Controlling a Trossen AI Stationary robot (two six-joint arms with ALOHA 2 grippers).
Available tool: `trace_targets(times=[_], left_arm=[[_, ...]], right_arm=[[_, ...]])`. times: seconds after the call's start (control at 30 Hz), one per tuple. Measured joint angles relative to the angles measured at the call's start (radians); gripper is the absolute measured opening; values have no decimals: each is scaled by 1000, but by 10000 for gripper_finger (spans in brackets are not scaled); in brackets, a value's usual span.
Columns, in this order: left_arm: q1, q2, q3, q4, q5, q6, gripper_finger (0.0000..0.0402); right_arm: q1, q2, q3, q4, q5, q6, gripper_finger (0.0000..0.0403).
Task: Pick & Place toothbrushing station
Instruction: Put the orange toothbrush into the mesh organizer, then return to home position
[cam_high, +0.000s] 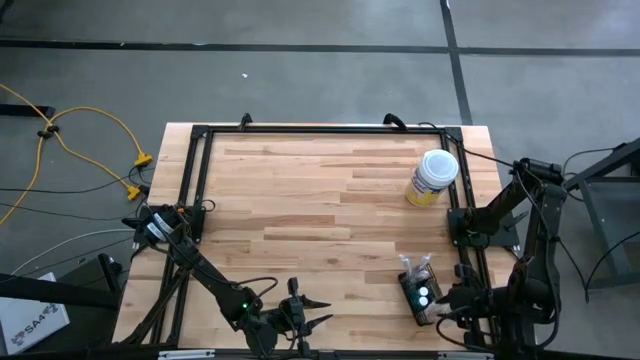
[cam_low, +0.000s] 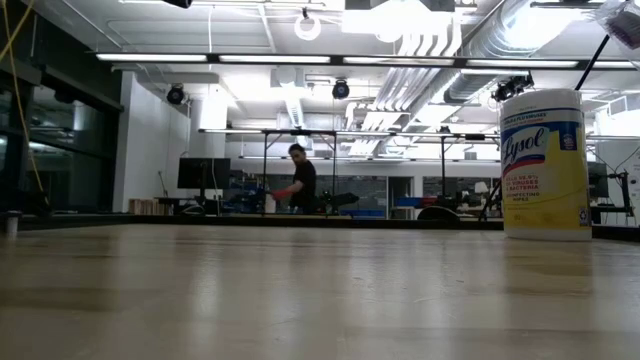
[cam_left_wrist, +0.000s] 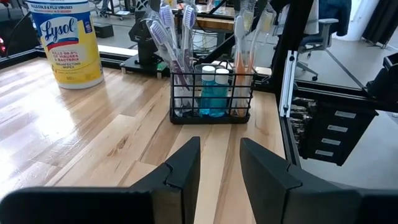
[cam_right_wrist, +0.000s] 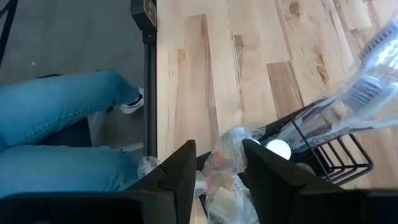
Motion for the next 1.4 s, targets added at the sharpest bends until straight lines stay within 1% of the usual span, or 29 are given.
trace_targets(times=[0.2,0.43,0.73,0.83,1.07,1.2,1.4], left_arm=[[0,0,0,0,0,-5,108],[0,0,0,0,0,-6,108],[0,0,0,2,0,-6,108],[0,0,0,2,0,-6,108],[0,0,0,2,0,-6,108],[0,0,0,2,0,-6,108],[0,0,0,2,0,-6,108]], right_arm=[[-1,0,0,-30,2,0,123],[-46,0,0,-42,-12,-26,123],[-125,0,0,-44,-134,-69,123],[-139,0,0,-44,-158,-88,122],[-144,-12,0,-44,-155,-116,117],[-142,-37,0,-44,-133,-116,116],[-142,-77,0,-44,-130,-121,110]])
